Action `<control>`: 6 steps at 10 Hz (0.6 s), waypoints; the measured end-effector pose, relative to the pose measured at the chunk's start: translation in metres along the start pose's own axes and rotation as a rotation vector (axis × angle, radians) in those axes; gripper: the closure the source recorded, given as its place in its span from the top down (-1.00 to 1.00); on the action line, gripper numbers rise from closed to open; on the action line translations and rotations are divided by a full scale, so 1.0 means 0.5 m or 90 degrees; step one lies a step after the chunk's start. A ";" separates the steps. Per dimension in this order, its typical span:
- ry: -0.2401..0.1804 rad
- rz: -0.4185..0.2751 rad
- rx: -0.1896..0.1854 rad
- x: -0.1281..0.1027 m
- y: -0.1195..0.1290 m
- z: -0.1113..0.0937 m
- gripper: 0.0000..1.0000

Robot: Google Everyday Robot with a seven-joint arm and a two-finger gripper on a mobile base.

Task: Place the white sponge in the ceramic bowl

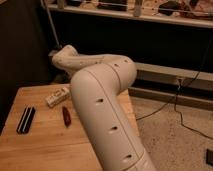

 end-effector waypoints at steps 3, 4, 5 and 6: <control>-0.092 0.087 -0.096 0.029 -0.011 -0.033 0.60; -0.119 0.119 -0.117 0.037 -0.017 -0.045 0.60; -0.153 0.172 -0.127 0.052 -0.039 -0.059 0.60; -0.171 0.221 -0.116 0.078 -0.069 -0.066 0.60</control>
